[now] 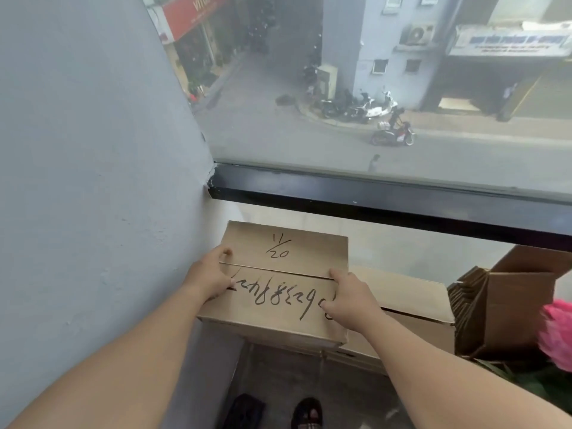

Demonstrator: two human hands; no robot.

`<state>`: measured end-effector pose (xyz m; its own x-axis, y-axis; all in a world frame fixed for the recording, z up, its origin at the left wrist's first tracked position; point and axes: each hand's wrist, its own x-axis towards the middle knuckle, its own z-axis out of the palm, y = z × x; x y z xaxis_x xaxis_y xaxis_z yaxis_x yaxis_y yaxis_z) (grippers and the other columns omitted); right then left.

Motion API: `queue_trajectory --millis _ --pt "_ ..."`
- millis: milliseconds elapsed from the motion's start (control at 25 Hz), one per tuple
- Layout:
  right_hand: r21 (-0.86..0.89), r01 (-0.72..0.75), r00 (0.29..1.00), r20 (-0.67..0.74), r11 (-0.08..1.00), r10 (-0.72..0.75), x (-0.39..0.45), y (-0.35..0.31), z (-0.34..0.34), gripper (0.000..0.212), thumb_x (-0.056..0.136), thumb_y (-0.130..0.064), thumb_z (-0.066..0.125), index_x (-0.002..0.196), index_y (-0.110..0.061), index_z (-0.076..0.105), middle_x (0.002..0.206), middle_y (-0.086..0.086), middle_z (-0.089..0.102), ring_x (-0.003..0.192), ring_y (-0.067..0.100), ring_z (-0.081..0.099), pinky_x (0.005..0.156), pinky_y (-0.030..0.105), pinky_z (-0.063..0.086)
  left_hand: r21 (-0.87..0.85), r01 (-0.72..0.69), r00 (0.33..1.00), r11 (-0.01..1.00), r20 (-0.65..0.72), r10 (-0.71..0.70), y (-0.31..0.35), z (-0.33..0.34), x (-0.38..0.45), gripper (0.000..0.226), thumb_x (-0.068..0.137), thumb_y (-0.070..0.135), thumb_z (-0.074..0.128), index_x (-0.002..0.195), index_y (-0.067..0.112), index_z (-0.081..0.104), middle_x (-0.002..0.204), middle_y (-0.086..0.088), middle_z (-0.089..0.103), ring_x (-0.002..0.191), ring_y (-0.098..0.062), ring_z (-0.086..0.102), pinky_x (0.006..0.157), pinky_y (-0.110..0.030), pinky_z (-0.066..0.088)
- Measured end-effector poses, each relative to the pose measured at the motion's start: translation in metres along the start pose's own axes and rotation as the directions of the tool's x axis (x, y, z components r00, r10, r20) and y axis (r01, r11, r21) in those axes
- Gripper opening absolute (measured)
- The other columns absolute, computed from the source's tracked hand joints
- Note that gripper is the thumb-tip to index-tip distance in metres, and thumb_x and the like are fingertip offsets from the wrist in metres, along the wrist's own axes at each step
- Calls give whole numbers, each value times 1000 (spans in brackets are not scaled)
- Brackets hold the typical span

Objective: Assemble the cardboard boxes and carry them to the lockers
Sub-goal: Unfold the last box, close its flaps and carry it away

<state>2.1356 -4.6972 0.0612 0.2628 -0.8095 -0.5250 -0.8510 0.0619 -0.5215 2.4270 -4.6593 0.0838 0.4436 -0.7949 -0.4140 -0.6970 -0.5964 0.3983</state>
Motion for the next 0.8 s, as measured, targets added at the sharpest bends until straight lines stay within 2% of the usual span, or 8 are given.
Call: queue_trajectory --millis 240,320,400,480,560,680,800 --pt "19 -29 1000 -1 999 29 33 -2 25 77 84 -32 67 154 -29 34 148 8 40 123 29 56 102 32 45 35 -30 999 999 37 29 -20 18 50 66 77 13 82 132 29 49 108 -1 62 95 -22 54 79 -28 44" --pt "3 -27 1000 13 1000 27 37 -4 28 81 85 -32 66 157 -32 29 159 11 28 132 29 52 105 33 43 32 -15 999 999 44 14 -23 22 54 66 77 11 80 134 28 50 114 -4 63 97 -23 56 81 -29 46" --pt "-7 -23 999 37 1000 24 38 -6 30 83 85 -29 65 158 -32 26 164 12 20 138 28 47 106 31 40 61 -9 998 998 58 6 -24 24 54 67 79 11 77 138 25 50 125 -7 62 108 -27 58 89 -30 48" --pt "22 -17 998 59 1000 15 37 -8 29 80 88 -28 65 159 -29 27 163 13 22 143 27 41 110 29 36 146 -41 998 988 55 33 -22 26 52 55 81 15 72 134 19 56 129 -10 60 116 -30 57 96 -33 47" --pt "64 -16 998 62 998 12 31 -8 20 75 92 -30 63 159 -23 29 162 12 29 148 27 33 115 29 30 230 -90 996 969 42 82 -11 25 44 41 82 23 65 123 17 61 126 -11 56 115 -32 55 97 -37 48" --pt "96 -40 999 -24 995 42 17 0 -7 70 96 -37 59 158 -19 33 157 6 40 143 26 40 113 33 33 301 -197 980 933 49 191 19 24 30 35 85 38 55 114 20 61 118 -5 54 110 -28 53 91 -40 49" --pt "108 -92 989 -102 990 103 -8 16 -35 66 98 -45 55 155 -16 39 156 5 43 143 25 41 114 35 34 267 -353 934 897 155 321 64 28 13 49 90 44 50 132 18 56 130 -5 57 119 -24 53 100 -39 46"
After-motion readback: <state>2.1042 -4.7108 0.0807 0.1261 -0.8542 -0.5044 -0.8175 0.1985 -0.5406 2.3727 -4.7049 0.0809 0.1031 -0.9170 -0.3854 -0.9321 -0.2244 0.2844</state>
